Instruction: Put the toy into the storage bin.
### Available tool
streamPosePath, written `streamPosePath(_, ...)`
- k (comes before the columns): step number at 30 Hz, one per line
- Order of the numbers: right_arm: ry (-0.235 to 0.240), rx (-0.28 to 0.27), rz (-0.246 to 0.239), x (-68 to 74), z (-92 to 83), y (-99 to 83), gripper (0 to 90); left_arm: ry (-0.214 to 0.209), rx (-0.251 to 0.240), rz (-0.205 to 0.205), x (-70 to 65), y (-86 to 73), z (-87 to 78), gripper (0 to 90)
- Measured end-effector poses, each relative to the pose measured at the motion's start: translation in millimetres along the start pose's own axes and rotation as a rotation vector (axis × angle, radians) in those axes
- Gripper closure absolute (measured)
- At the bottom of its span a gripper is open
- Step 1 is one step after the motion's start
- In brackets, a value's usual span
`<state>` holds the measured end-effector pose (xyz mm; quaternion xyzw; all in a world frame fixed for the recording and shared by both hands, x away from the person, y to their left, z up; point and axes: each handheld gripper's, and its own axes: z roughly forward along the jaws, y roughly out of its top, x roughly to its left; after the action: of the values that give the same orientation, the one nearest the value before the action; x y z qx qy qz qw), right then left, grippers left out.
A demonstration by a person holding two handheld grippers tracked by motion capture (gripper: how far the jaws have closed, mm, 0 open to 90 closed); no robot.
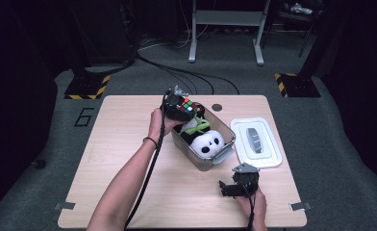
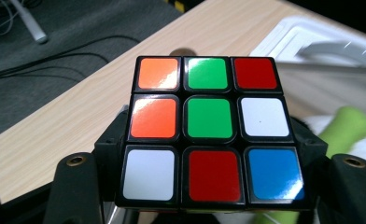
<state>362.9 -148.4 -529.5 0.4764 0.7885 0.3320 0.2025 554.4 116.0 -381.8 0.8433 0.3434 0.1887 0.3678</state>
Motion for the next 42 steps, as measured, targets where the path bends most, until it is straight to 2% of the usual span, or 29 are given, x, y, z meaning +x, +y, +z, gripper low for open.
streamPosePath(2,0.000,0.000,0.000,0.0,0.0,0.0,0.0,0.001,0.022,-0.002,1.1,-0.9,2.2,33.1)
streamPosePath(4,0.000,0.000,0.000,0.0,0.0,0.0,0.0,0.000,0.004,-0.022,3.8,-2.1,1.7,29.7)
streamPosePath(7,0.000,0.000,0.000,0.0,0.0,0.0,0.0,-0.003,-0.005,-0.024,5.4,-2.2,-2.5,26.3)
streamPosePath(13,-0.002,-0.002,0.000,0.1,0.1,-0.1,0.0,0.017,-0.039,0.017,2.9,0.5,-18.2,26.5)
streamPosePath(16,-0.003,-0.003,-0.001,-0.1,0.2,-0.1,0.0,0.030,-0.059,0.047,1.2,3.5,-23.6,28.3)
streamPosePath(18,-0.003,-0.003,-0.001,0.0,0.2,-0.1,0.0,0.028,-0.052,0.059,0.7,4.4,-23.9,31.2)
streamPosePath(23,-0.003,-0.004,-0.001,0.0,0.2,-0.1,0.0,0.029,-0.052,0.052,1.9,3.5,-21.2,35.4)
streamPosePath(28,-0.002,-0.002,0.000,0.1,0.1,-0.1,0.0,0.018,-0.017,0.042,4.4,-0.1,-16.2,35.1)
streamPosePath(29,-0.002,-0.002,0.000,0.1,0.1,-0.1,0.0,-0.007,-0.017,0.037,5.4,-2.5,-14.3,42.4)
streamPosePath(30,-0.002,-0.002,0.000,0.1,0.1,-0.1,0.0,-0.001,-0.024,0.036,5.3,-4.6,-12.5,45.3)
streamPosePath(36,-0.002,-0.002,0.000,0.1,0.1,-0.1,0.0,0.012,-0.024,0.046,3.7,-4.2,-13.0,43.0)
streamPosePath(40,-0.002,-0.002,-0.001,0.1,0.0,-0.1,0.0,-0.004,-0.024,0.038,4.5,-5.2,-13.8,45.5)
streamPosePath(42,-0.002,-0.001,0.000,0.1,0.0,-0.1,0.0,-0.004,-0.015,0.048,4.1,-3.4,-12.1,46.1)
